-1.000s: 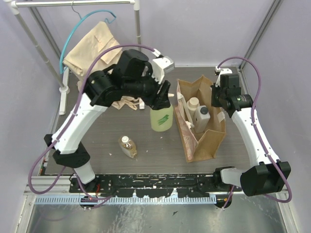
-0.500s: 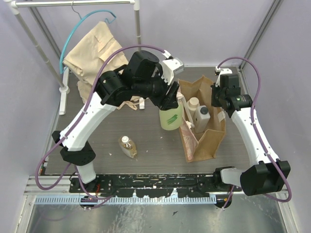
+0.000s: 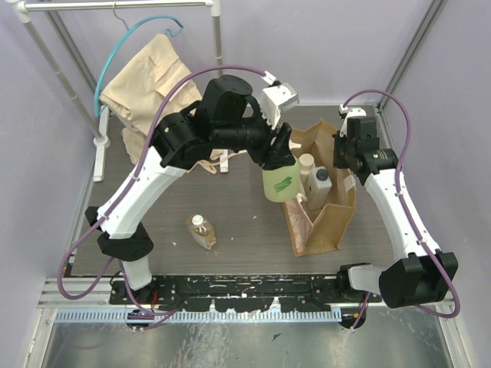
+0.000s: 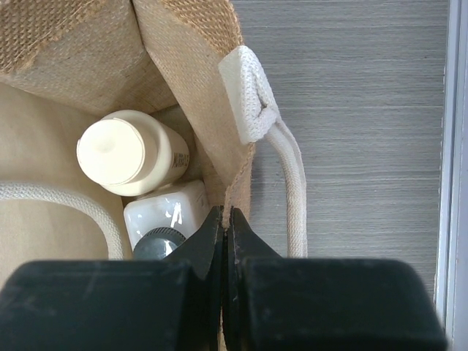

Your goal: Place the personal care products into the canvas bag

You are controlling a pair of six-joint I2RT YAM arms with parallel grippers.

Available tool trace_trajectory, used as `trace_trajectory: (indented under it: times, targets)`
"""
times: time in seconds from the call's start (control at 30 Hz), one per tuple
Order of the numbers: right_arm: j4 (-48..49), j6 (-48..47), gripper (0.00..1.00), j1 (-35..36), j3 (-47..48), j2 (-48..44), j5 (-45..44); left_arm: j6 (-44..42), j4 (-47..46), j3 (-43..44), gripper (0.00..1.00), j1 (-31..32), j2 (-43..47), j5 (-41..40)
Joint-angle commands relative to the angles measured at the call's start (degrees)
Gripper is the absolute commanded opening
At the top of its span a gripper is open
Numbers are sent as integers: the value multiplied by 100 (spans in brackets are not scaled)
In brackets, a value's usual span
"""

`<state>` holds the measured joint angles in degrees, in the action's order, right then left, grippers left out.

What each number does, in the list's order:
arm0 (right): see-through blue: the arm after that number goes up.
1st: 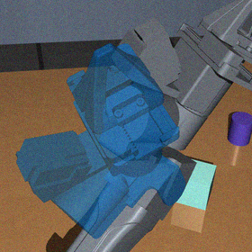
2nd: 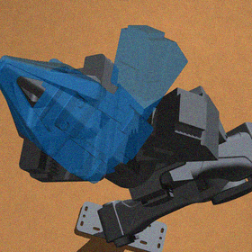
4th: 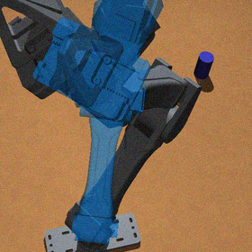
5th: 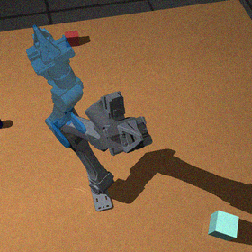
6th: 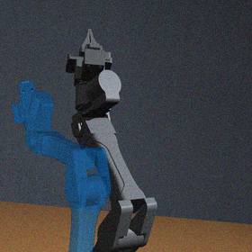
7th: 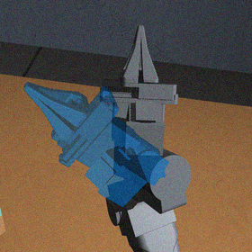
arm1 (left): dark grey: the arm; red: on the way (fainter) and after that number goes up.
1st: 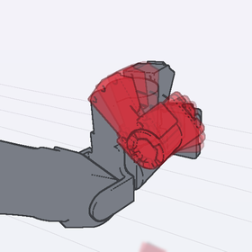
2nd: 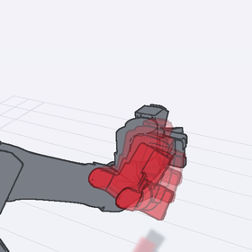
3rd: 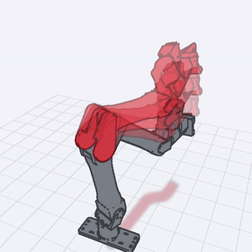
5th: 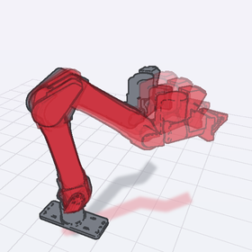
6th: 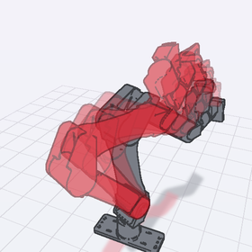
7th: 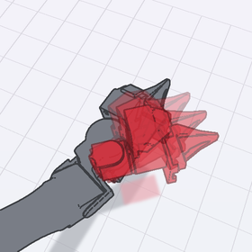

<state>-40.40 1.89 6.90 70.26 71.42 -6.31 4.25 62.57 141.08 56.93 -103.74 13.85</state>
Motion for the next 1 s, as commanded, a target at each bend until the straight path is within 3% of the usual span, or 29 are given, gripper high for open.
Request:
trace_trajectory:
  times: [0.0, 0.9, 0.97]
  targets:
    - [147, 97, 1, -10, 79, 15, 76, -52, -1233, 535, 0, 48, -130, 294]
    - [15, 136, 1, -13, 166, -184, -19, 132, -2634, 892, 0, 47, -1064, 528]
    - [3, 136, 5, -13, 190, -184, -69, 145, -2726, 894, 0, 49, -1097, 550]
